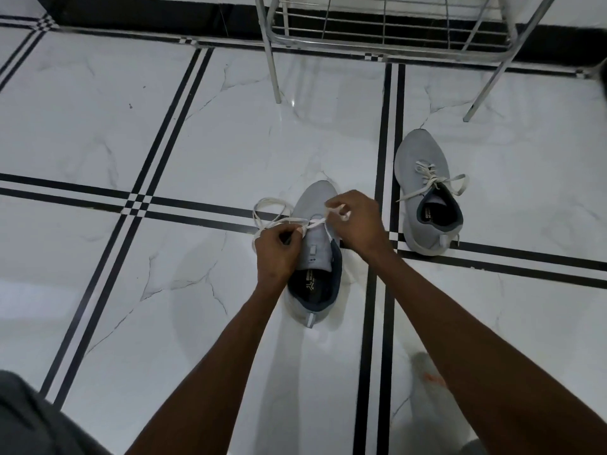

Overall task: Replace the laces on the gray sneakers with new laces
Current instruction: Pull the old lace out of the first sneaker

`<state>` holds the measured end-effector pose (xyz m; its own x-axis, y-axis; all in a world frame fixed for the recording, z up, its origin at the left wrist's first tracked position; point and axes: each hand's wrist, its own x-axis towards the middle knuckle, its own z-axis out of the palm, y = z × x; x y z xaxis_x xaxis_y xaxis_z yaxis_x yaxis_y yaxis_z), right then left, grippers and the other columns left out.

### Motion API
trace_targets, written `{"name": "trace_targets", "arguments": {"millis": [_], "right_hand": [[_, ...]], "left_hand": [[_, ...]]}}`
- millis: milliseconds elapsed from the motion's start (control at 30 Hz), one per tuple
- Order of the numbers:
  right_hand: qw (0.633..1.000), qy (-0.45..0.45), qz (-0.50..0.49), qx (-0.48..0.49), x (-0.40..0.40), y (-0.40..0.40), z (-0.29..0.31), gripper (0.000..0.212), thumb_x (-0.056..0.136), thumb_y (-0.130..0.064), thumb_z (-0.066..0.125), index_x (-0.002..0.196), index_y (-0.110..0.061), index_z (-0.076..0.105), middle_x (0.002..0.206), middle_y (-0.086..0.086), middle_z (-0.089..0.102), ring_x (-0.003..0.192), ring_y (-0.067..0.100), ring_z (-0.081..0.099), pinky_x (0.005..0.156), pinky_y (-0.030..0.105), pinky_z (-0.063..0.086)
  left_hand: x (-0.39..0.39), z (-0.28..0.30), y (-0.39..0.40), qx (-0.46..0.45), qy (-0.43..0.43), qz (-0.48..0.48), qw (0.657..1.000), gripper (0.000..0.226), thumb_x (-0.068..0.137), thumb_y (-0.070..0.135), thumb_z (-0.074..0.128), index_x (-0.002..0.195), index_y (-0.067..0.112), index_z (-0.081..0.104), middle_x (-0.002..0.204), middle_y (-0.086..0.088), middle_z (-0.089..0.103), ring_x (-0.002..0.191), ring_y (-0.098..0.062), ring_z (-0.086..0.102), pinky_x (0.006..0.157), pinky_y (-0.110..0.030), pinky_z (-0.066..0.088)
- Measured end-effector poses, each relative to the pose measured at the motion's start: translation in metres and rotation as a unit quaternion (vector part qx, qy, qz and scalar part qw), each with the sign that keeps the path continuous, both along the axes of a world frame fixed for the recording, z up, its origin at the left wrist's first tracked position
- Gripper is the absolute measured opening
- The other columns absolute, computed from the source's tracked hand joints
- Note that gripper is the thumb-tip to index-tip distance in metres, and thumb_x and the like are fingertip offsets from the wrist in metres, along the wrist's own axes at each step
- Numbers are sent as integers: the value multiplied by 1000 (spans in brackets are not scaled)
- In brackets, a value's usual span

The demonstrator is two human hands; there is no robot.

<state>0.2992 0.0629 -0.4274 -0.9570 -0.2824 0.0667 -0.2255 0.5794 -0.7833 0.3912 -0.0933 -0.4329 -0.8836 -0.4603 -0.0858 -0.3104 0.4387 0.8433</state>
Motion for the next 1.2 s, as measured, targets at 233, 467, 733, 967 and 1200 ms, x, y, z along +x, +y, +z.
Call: {"name": "trace_targets", "arguments": {"millis": [233, 467, 733, 967, 1200], "right_hand": [[991, -8, -5, 135, -4, -16, -9, 17, 83, -6, 63, 72, 1, 73, 80, 14, 68, 77, 26, 65, 74, 42, 54], [999, 24, -42, 15, -6, 3, 1, 15, 79, -10, 72, 94, -8, 75, 101, 9, 66, 93, 18, 62, 84, 20, 47], [997, -23, -42, 57, 2, -10, -5, 13, 79, -6, 68, 67, -4, 74, 69, 4, 67, 65, 11, 59, 66, 31, 54], [996, 17, -83, 8, -9, 11, 4, 21, 82, -10, 75, 102, -6, 74, 101, 8, 65, 86, 12, 57, 78, 15, 42], [993, -7, 46, 107, 5, -20, -8, 15, 86, -10, 69, 76, 0, 74, 80, 4, 56, 85, 21, 56, 80, 35, 47]], "left_hand": [[1, -2, -1, 5, 3, -1, 1000, 10, 93, 21, 72, 95, 16, 80, 80, 13, 71, 77, 14, 64, 71, -2, 45], [0, -2, -1, 9, 6, 3, 1000, 12, 92, 21, 73, 98, 14, 80, 80, 15, 69, 75, 18, 62, 70, 0, 43], [0, -2, -1, 16, -3, -4, 1000, 12, 91, 24, 74, 98, 17, 81, 81, 15, 71, 76, 12, 65, 71, -2, 45], [-1, 0, 4, 39, -2, 11, 999, 10, 92, 20, 73, 95, 14, 81, 76, 18, 69, 75, 13, 64, 68, -3, 45], [-3, 0, 5, 33, -13, 7, 999, 12, 92, 20, 73, 98, 14, 81, 79, 13, 71, 75, 15, 64, 69, -2, 46]]}}
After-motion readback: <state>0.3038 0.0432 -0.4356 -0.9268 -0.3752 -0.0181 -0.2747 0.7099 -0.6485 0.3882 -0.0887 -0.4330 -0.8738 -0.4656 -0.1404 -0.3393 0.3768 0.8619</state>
